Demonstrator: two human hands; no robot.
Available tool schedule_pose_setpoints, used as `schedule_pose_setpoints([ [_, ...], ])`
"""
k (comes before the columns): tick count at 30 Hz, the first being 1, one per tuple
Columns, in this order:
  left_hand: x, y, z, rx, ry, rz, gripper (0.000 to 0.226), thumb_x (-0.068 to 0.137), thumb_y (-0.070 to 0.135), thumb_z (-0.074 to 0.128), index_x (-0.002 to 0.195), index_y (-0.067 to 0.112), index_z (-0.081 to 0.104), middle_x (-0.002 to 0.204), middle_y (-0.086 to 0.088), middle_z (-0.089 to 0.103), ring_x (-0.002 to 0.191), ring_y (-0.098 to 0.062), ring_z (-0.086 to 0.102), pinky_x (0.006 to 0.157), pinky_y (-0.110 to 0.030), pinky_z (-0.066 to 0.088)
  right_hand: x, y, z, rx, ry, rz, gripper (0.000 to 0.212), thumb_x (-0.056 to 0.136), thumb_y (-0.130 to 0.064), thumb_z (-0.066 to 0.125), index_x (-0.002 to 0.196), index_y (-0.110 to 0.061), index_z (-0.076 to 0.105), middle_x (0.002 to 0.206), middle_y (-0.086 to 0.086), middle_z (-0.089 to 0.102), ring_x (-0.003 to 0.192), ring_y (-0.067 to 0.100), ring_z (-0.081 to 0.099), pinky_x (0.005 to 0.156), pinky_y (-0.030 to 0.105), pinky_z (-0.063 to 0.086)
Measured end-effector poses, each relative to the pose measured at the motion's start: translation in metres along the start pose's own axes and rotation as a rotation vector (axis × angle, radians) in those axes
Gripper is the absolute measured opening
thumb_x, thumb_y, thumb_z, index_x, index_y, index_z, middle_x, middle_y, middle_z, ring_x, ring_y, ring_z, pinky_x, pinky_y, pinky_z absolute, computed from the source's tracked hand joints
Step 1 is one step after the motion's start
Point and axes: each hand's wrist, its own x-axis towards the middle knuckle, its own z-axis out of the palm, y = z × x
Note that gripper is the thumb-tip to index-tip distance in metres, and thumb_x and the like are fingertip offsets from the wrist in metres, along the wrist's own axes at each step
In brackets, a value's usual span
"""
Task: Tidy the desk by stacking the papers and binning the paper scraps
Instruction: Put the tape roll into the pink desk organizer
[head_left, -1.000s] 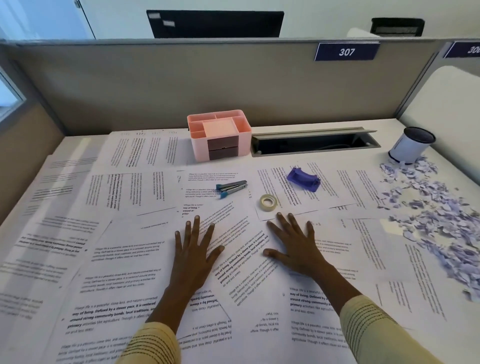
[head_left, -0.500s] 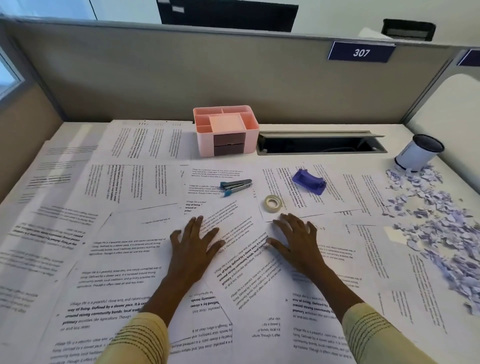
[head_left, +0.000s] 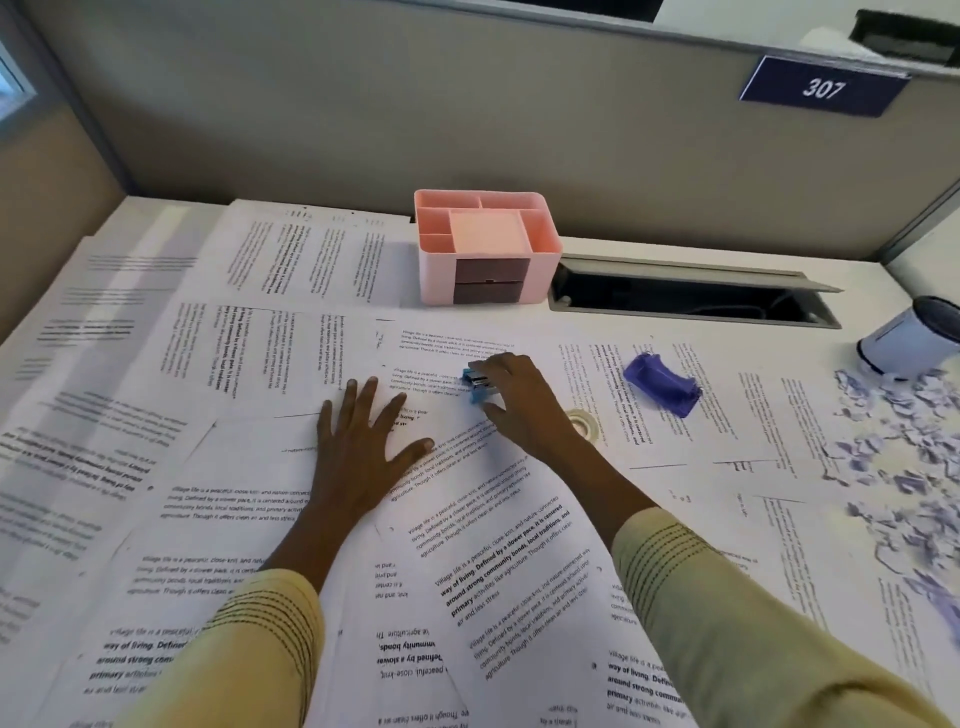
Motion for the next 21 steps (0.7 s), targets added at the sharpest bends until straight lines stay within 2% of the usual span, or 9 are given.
schedule_pose_setpoints([
  [2,0.003,-0.002,0.002,-0.043,0.0,-0.04,0.103,0.069,0.092,0.012,0.143,0.026,0.04,0.158,-0.006,0.019,0.148,-0.026,0.009,0.117,-0.049,0.0,0.015,0.001,0.001,-0.028,-0.029,-0.021,0.056,0.083,-0.008,0.065,0.136,-0.012,0.047,0.136,0.01,0.05,0.125,0.027,0.041,0.106,0.037,0.035],
  [5,0.005,-0.004,0.006,-0.025,0.021,-0.017,0.103,0.07,0.092,0.016,0.143,0.025,0.041,0.158,-0.006,0.022,0.147,-0.026,0.011,0.118,-0.053,0.004,0.03,0.003,-0.003,-0.075,-0.106,-0.011,0.063,0.084,-0.01,0.065,0.142,-0.014,0.039,0.14,0.008,0.048,0.126,0.027,0.039,0.105,0.037,0.033],
  [10,0.004,-0.006,0.01,-0.007,0.027,-0.001,0.096,0.074,0.088,0.021,0.144,0.025,0.04,0.157,-0.007,0.023,0.147,-0.025,0.015,0.118,-0.054,0.006,0.042,0.005,-0.009,-0.064,-0.229,-0.02,0.066,0.082,-0.018,0.071,0.141,-0.019,0.042,0.127,0.009,0.058,0.117,0.027,0.045,0.097,0.034,0.038],
  [18,0.003,-0.006,0.01,-0.01,0.029,0.002,0.094,0.076,0.087,0.02,0.143,0.025,0.041,0.157,-0.007,0.025,0.146,-0.026,0.017,0.117,-0.055,0.008,0.048,0.005,-0.017,-0.107,-0.223,-0.073,0.062,0.08,-0.022,0.073,0.136,-0.019,0.047,0.12,0.003,0.061,0.11,0.022,0.047,0.086,0.03,0.038],
  [21,0.004,-0.006,0.01,-0.026,0.042,0.006,0.093,0.077,0.086,0.021,0.143,0.024,0.042,0.155,-0.008,0.028,0.145,-0.028,0.021,0.116,-0.057,0.01,0.054,0.003,-0.036,-0.123,-0.199,-0.092,0.066,0.08,-0.023,0.072,0.139,-0.017,0.043,0.121,0.007,0.057,0.114,0.024,0.045,0.09,0.031,0.039],
])
